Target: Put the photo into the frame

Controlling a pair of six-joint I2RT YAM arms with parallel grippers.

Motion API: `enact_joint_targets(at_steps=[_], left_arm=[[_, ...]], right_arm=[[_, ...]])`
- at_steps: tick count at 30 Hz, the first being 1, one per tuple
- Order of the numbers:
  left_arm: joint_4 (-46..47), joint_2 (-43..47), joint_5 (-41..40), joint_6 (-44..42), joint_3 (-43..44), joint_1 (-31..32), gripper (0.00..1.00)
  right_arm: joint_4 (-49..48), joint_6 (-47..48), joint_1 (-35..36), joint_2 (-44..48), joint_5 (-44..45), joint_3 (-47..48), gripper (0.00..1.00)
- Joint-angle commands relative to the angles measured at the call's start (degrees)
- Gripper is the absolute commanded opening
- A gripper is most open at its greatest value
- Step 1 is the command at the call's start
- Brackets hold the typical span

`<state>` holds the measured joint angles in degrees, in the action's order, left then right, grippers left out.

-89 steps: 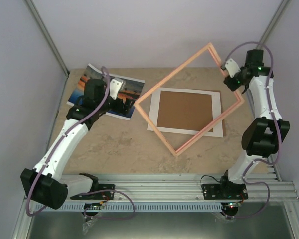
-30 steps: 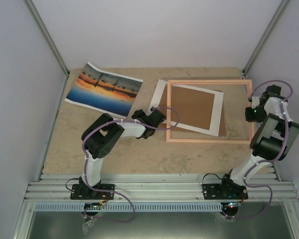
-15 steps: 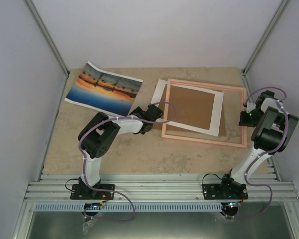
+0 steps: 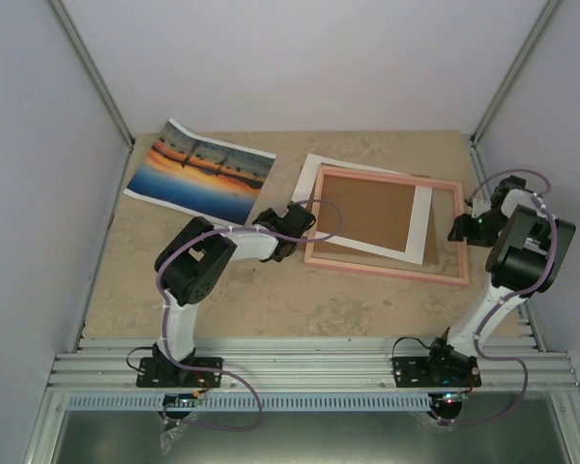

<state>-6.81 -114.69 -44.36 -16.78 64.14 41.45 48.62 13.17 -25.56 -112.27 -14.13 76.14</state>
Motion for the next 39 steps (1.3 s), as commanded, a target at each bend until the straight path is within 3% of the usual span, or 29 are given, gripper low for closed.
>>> enact_joint_targets(at_steps=[1,4,7,15,23,28,29,30,31,32,39], left_arm=[[-3.67,-2.74,1.09,-1.22,-2.43,-0.58,0.53],[-4.58,-2.13,0.75,-1.28,-1.65,-0.58,0.42],[-5.75,-1.36,1.00,-0.98,-0.64,-0.58,0.31],[-8.19,0.81,0.90,-1.11,2.77,-0.58,0.00],[-13.11,4.82,2.19,-0.57,6.45,-0.58,0.00],[-15.22,6.33,2.43,-0.95,7.30,-0.58,0.00],[-16.20,6.04,3.37,-0.25,7.46,-0.58,0.04],[-16.56,5.94,4.52,0.27,7.12,-0.54,0.28],[-16.34,5.76,4.88,0.64,6.38,-0.27,0.43],[-15.79,5.43,4.58,0.83,5.68,0.10,0.52],[-11.97,1.28,4.16,0.78,4.26,0.23,0.71]], right_arm=[[-0.03,0.15,-0.01,0.69,-1.02,-0.26,0.67],[-0.28,0.65,-0.10,2.21,-0.69,0.61,0.85],[-0.05,1.74,-0.10,3.44,-1.42,1.79,0.96],[1.01,5.99,-0.10,7.10,-7.94,5.05,0.98],[0.85,10.27,1.00,11.74,-17.85,5.28,0.98],[0.35,11.18,2.79,13.21,-19.71,5.21,0.98],[0.40,11.07,3.02,13.09,-19.82,5.34,0.98],[0.42,10.88,3.21,12.96,-20.04,5.53,0.98],[0.42,10.69,3.26,12.81,-20.18,5.64,0.98],[0.42,10.53,3.32,12.64,-20.25,5.62,0.98],[0.68,10.71,3.41,12.64,-20.33,5.14,0.98]])
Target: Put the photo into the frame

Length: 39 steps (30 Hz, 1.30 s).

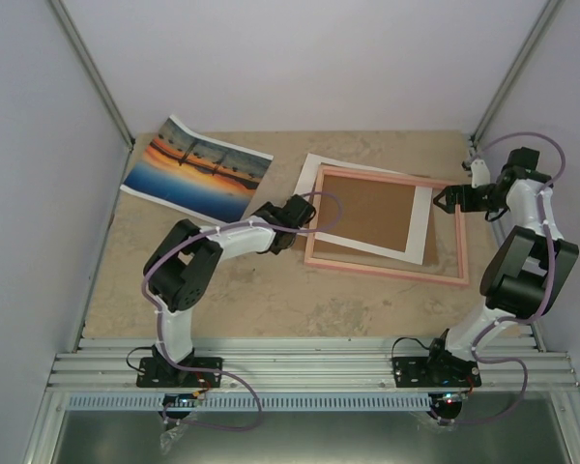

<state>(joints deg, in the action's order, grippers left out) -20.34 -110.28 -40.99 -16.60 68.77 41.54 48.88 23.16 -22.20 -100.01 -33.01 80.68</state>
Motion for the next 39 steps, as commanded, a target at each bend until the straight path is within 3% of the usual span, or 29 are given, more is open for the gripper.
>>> enact_joint_targets(at_steps=[1,8,13,18,22,28,32,39], left_arm=[[1.61,-4.06,1.09,0.65,0.00,0.08,0.73],[0.83,-10.40,-0.33,0.01,4.07,-2.60,0.75],[-4.61,-14.69,-0.03,0.49,8.49,-6.00,0.76],[-9.73,-17.75,-0.74,1.79,11.37,-6.98,0.71],[-10.13,-18.56,-1.74,2.24,11.52,-6.99,0.58],[-8.51,-18.04,-3.59,0.81,11.05,-7.00,0.18],[-7.25,-17.10,-4.39,-0.28,11.38,-7.00,0.02],[-7.43,-12.80,-0.13,-0.16,13.01,-6.55,0.00]], right_arm=[[0.47,0.75,0.05,0.34,-1.35,0.69,0.98],[0.76,0.42,0.05,0.25,-1.04,1.02,0.98],[0.85,0.24,0.04,-0.20,-0.69,1.82,0.98],[1.08,-0.13,0.05,-0.63,-0.92,2.46,0.98],[0.95,-0.20,-0.01,-0.63,-0.87,2.38,0.98],[1.03,-0.18,-0.04,-0.63,-1.30,2.05,0.98],[0.78,0.08,0.02,-0.30,-2.17,1.88,0.98],[0.12,-0.84,0.58,0.61,-6.69,0.91,0.98]])
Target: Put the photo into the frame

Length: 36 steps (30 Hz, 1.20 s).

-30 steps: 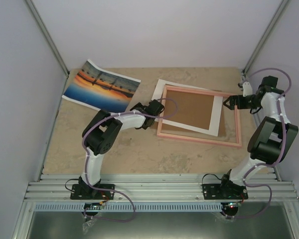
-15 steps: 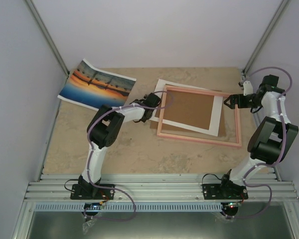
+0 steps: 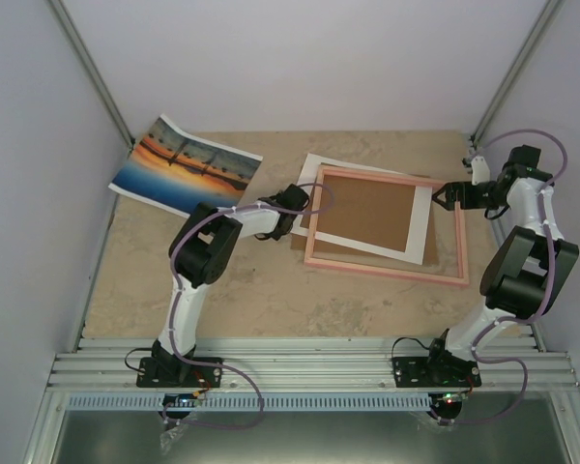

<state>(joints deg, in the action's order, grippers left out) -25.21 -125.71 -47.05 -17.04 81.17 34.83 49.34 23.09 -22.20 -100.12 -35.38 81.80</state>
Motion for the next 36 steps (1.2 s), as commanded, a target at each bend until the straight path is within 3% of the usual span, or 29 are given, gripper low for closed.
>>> enact_joint_targets(at_steps=[1,13,19,29,36], left_arm=[[-2.59,3.71,6.63,0.48,0.79,0.61,0.00],[-11.66,15.19,14.72,2.86,6.92,4.24,0.00],[-16.79,21.65,21.59,3.73,10.80,4.59,0.00],[-26.58,28.02,28.85,4.82,20.60,5.74,0.00],[-29.48,33.95,38.36,2.98,23.78,6.30,0.00]], right_arm=[[-1.28,-0.85,0.96,1.31,-5.53,-0.85,0.98],[-8.77,6.49,4.83,7.56,-14.55,-2.19,0.98],[-8.09,14.85,7.51,10.65,-15.92,0.27,0.98],[-4.55,18.71,9.70,11.07,-17.81,3.79,0.98],[-0.69,26.30,11.29,12.92,-20.16,5.70,0.98]])
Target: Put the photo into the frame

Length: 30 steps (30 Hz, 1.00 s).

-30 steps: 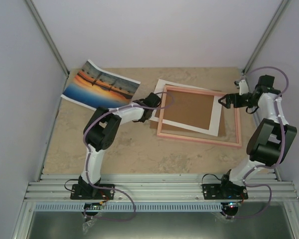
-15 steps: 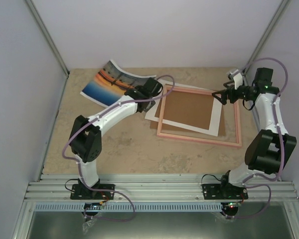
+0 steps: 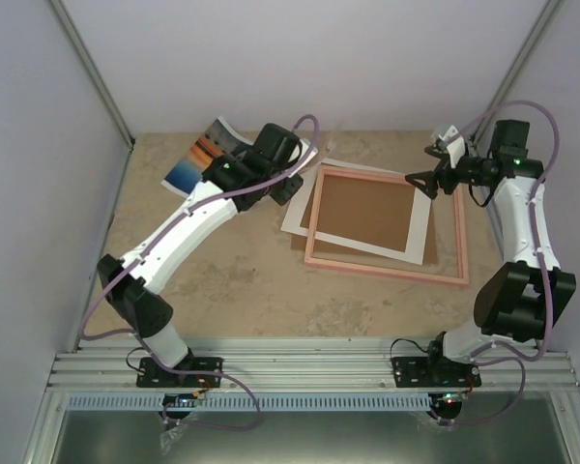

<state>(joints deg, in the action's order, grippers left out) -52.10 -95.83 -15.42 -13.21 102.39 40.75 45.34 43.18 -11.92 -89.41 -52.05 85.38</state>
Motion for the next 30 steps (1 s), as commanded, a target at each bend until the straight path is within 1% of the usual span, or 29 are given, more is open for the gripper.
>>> enact_joint_targets(at_steps=[1,5,9,14,18,22,23,25,26,29,30], left_arm=[[-2.46,5.25,8.43,-1.67,2.63,0.38,0.00],[-1.28,10.17,14.84,-4.71,2.40,0.53,0.00],[0.04,14.77,21.93,-7.77,1.54,0.69,0.00],[1.20,19.03,26.15,-11.00,-1.36,1.15,0.00],[2.07,21.65,28.26,-12.88,-3.15,1.17,0.00],[2.71,23.53,29.23,-14.63,-4.96,1.18,0.00],[3.38,23.97,29.00,-14.58,-5.28,1.22,0.00],[4.02,24.40,28.48,-14.72,-5.86,1.17,0.00],[4.30,24.54,28.28,-14.73,-6.08,1.17,0.00],[4.90,24.83,28.27,-15.23,-6.22,1.17,0.00],[4.97,24.89,28.36,-15.55,-6.31,1.17,0.00]], right_arm=[[4.04,7.59,1.36,2.60,-3.89,2.23,0.98],[4.84,11.70,3.67,5.04,-5.15,2.26,0.98],[3.60,12.28,6.96,6.87,-5.43,2.39,0.98],[2.08,11.08,10.87,8.43,-4.29,3.68,0.97],[1.21,8.87,11.90,8.80,-3.07,5.13,0.93],[0.43,8.26,11.88,9.51,-2.30,5.16,0.84],[0.62,8.47,11.91,9.58,-2.58,5.14,0.80],[1.60,9.43,11.86,9.96,-3.37,5.14,0.68],[2.22,9.91,13.46,10.08,-3.60,5.10,0.64],[4.34,11.64,15.11,10.28,-3.80,4.89,0.54],[5.07,12.15,15.57,10.27,-3.73,4.88,0.48]])
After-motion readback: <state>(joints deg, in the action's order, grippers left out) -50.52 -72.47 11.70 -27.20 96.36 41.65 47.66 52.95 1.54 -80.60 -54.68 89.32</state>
